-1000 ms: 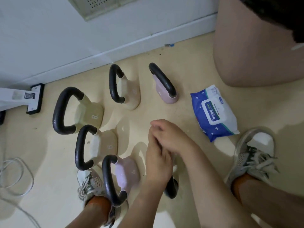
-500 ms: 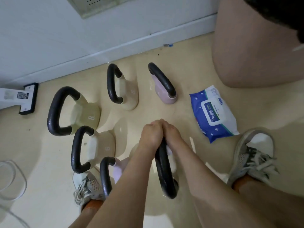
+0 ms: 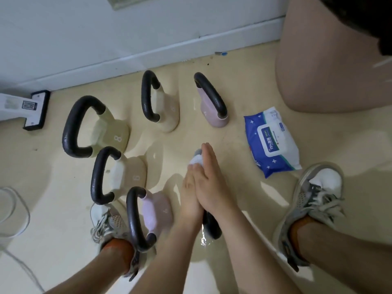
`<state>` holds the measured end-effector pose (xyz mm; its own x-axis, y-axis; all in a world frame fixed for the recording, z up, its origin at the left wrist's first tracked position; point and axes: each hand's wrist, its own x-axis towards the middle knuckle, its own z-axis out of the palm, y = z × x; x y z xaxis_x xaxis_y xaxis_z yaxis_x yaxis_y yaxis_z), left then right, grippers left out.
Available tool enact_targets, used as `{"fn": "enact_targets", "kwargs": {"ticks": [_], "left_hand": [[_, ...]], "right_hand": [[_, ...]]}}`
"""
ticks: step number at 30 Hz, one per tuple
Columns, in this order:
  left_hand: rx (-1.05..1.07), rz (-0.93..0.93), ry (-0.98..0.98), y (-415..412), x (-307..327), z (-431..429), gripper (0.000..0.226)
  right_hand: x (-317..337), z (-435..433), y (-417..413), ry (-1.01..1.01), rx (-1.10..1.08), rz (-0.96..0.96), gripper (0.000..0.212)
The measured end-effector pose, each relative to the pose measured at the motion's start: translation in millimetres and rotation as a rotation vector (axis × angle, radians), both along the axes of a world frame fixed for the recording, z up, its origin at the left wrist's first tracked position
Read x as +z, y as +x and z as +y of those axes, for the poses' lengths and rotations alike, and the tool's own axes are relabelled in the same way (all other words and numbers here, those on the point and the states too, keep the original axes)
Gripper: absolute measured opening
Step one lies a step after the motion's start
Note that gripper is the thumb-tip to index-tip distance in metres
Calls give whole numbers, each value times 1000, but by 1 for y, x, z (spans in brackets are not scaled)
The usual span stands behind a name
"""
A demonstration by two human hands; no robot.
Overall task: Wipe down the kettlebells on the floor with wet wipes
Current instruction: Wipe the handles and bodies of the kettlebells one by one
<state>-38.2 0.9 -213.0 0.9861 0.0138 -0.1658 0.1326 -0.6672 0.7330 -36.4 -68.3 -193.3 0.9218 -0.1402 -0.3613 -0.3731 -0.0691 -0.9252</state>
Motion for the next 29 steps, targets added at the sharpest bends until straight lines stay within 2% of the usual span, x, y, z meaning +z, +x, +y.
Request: {"fn": "enact_targets", "kwargs": {"ticks": [2,4,6,10,13,16,18,20,22,23,25,27,29], "left_hand": [[81,167,-243,-26,11,-2,13],[142,291,-396,-47,26,-4,19],[140,261,-403,-63,29,-1,25],[146,244,-441,-80,28,5,34],[206,238,-478,-91,39,8,29],[270,240,-453,-95,45,26,23],[312,288,-538,-95,51,41,21],[393,344,-676,-90,62,54,31],[508,370,-844,-82,70,72,38],[562,359,-923,-77,74,82,36],[638,327,-996,-67,79,107,26],[708,323,-974,-62,82,131,37],[749,352,-783,-59,79,152,32]], "right_hand": [[2,1,-9,32,12,18,61],[4,2,-20,9,10,39,64],[7,5,-33,-4,-35,105,59],[7,16,-54,-34,-111,237,27],[9,16,-69,-111,-44,308,35],[26,-2,-74,-111,131,440,39],[36,-12,-63,-66,175,505,38],[44,-18,-47,-85,162,516,31],[43,-15,-34,71,54,502,36],[41,-12,-32,181,-54,500,39],[39,-3,-29,234,-109,486,36],[34,9,-29,201,-125,491,26],[30,19,-27,165,-171,464,19]]}}
